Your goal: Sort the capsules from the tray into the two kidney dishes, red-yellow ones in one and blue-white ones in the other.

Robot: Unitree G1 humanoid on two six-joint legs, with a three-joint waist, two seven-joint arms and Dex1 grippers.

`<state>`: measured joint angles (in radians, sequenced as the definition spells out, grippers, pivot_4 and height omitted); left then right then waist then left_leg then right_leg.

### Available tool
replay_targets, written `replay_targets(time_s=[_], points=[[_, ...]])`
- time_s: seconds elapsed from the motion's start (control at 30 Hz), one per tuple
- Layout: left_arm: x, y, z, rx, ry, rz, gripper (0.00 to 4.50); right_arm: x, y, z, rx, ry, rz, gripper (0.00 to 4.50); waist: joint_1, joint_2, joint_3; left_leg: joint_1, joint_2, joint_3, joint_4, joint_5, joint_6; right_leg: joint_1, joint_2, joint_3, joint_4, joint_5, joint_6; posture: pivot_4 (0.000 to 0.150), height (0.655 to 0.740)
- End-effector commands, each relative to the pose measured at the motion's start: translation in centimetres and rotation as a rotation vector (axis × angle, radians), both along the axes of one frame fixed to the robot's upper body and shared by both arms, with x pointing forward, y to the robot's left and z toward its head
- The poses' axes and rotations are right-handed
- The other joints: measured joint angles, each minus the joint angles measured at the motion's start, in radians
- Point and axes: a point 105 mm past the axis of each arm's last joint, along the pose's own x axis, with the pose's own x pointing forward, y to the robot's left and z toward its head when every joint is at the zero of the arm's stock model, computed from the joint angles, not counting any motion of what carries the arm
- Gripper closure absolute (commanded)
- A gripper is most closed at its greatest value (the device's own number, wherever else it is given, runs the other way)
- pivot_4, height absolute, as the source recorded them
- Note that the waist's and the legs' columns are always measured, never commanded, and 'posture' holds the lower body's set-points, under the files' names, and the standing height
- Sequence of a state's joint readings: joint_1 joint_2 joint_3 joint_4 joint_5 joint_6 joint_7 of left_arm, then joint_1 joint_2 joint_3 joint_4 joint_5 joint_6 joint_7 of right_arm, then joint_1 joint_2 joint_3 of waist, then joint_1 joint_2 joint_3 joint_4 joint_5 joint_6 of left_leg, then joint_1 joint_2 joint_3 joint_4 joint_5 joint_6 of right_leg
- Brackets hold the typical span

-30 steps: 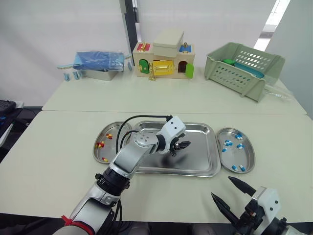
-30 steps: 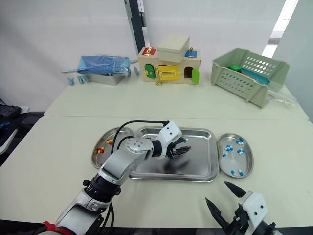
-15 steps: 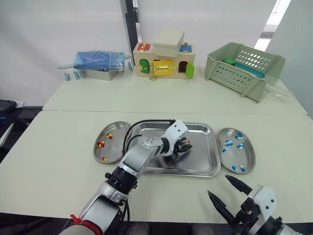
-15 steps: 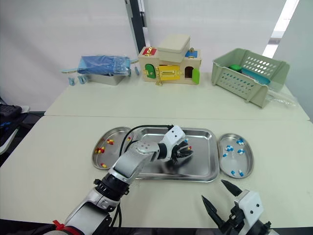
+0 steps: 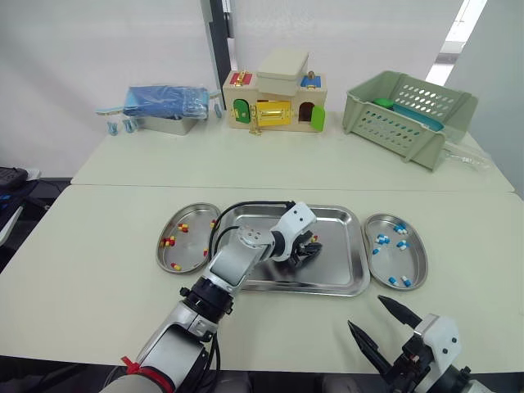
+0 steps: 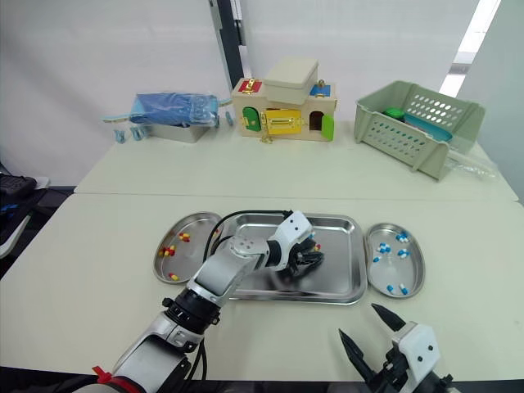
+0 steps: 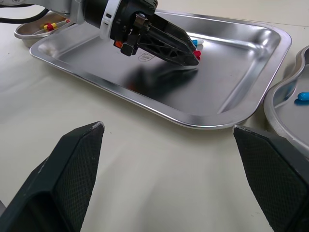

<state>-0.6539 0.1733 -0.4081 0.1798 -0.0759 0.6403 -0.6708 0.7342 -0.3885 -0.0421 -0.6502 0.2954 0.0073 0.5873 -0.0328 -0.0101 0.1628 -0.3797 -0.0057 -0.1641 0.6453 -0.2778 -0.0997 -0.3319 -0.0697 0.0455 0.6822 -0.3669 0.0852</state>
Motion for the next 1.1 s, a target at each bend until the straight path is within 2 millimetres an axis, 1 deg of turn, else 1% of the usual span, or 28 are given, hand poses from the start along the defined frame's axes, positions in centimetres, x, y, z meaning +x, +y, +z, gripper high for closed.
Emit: replay_targets(time_s=[0.03, 0.07, 0.17, 0.2, 0.4, 0.53, 0.6, 0.67, 0.77, 0.83, 0.97, 1.1], points=[[-0.2, -0.4, 0.6, -0.013, -0.021, -0.018, 3.03, 0.0, 0.2, 0.6, 0.003, -0.033, 0.004, 0.0, 0.0, 0.0, 0.0, 0.0, 0.0, 0.0, 0.0, 0.0, 0.0, 0.0, 0.0, 0.0, 0.0, 0.0, 0.0, 0.15, 0.74], [-0.2, -0.4, 0.6, -0.012, -0.02, -0.019, 3.3, 0.0, 0.2, 0.6, 0.003, -0.035, 0.005, 0.0, 0.0, 0.0, 0.0, 0.0, 0.0, 0.0, 0.0, 0.0, 0.0, 0.0, 0.0, 0.0, 0.0, 0.0, 0.0, 0.15, 0.74], [-0.4, -0.5, 0.4, -0.012, -0.016, -0.019, 4.3, 0.1, 0.2, 0.7, 0.004, -0.036, 0.005, 0.0, 0.0, 0.0, 0.0, 0.0, 0.0, 0.0, 0.0, 0.0, 0.0, 0.0, 0.0, 0.0, 0.0, 0.0, 0.0, 0.15, 0.74], [-0.4, -0.6, 0.4, -0.012, -0.015, -0.02, 4.46, 0.1, 0.3, 0.7, 0.005, -0.036, 0.005, 0.0, 0.0, 0.0, 0.0, 0.0, 0.0, 0.0, 0.0, 0.0, 0.0, 0.0, 0.0, 0.0, 0.0, 0.0, 0.0, 0.15, 0.74], [-0.6, -0.7, 0.4, -0.011, -0.014, -0.025, 4.46, -0.1, 0.3, 0.7, 0.003, -0.035, 0.007, 0.0, 0.0, 0.0, 0.0, 0.0, 0.0, 0.0, 0.0, 0.0, 0.0, 0.0, 0.0, 0.0, 0.0, 0.0, 0.0, 0.15, 0.74], [-0.6, -0.7, 0.9, -0.026, -0.024, -0.034, 4.46, -0.1, 0.3, 0.7, 0.003, -0.037, 0.011, 0.0, 0.0, 0.0, 0.0, 0.0, 0.0, 0.0, 0.0, 0.0, 0.0, 0.0, 0.0, 0.0, 0.0, 0.0, 0.0, 0.15, 0.74], [-0.7, -0.5, 1.8, -0.057, -0.028, -0.035, 4.46, -0.2, 0.4, 0.8, 0.002, -0.043, 0.022, 0.0, 0.0, 0.0, 0.0, 0.0, 0.0, 0.0, 0.0, 0.0, 0.0, 0.0, 0.0, 0.0, 0.0, 0.0, 0.0, 0.15, 0.74], [-0.8, 0.0, 3.0, -0.095, -0.025, -0.03, 4.46, -0.5, 0.7, 0.8, 0.0, -0.048, 0.048, 0.0, 0.0, 0.0, 0.0, 0.0, 0.0, 0.0, 0.0, 0.0, -0.001, 0.0, 0.0, 0.0, 0.0, 0.0, 0.0, 0.15, 0.74], [-1.0, 2.2, 5.0, -0.127, -0.026, 0.012, 4.46, -0.6, 1.0, 1.2, -0.005, -0.062, 0.097, 0.0, -0.003, 0.0, 0.0, 0.0, 0.0, 0.0, 0.0, 0.0, -0.001, 0.0, 0.0, 0.0, 0.0, 0.0, 0.0, 0.15, 0.74], [-1.0, 3.9, 5.9, -0.138, -0.021, 0.055, 4.46, -0.6, 1.0, 1.4, -0.015, -0.068, 0.121, 0.0, -0.006, 0.001, 0.0, 0.0, 0.0, 0.0, 0.0, 0.001, -0.001, 0.0, 0.0, 0.0, 0.0, 0.0, 0.0, 0.15, 0.74], [-1.2, 8.9, 6.7, -0.128, -0.019, 0.212, 4.46, -0.5, 1.2, 1.5, -0.031, -0.06, 0.2, 0.0, -0.009, 0.001, -0.001, 0.0, 0.0, 0.0, 0.0, 0.001, -0.001, 0.0, 0.0, 0.0, 0.0, 0.0, 0.0, 0.15, 0.74], [-1.5, 12.9, 7.2, -0.124, -0.026, 0.37, 4.46, -0.4, 1.2, 1.4, -0.051, -0.046, 0.273, 0.0, 0.0, 0.001, 0.0, 0.0, 0.0, 0.0, 0.0, 0.001, -0.001, 0.0, 0.0, 0.0, 0.0, 0.0, 0.0, 0.15, 0.74]])
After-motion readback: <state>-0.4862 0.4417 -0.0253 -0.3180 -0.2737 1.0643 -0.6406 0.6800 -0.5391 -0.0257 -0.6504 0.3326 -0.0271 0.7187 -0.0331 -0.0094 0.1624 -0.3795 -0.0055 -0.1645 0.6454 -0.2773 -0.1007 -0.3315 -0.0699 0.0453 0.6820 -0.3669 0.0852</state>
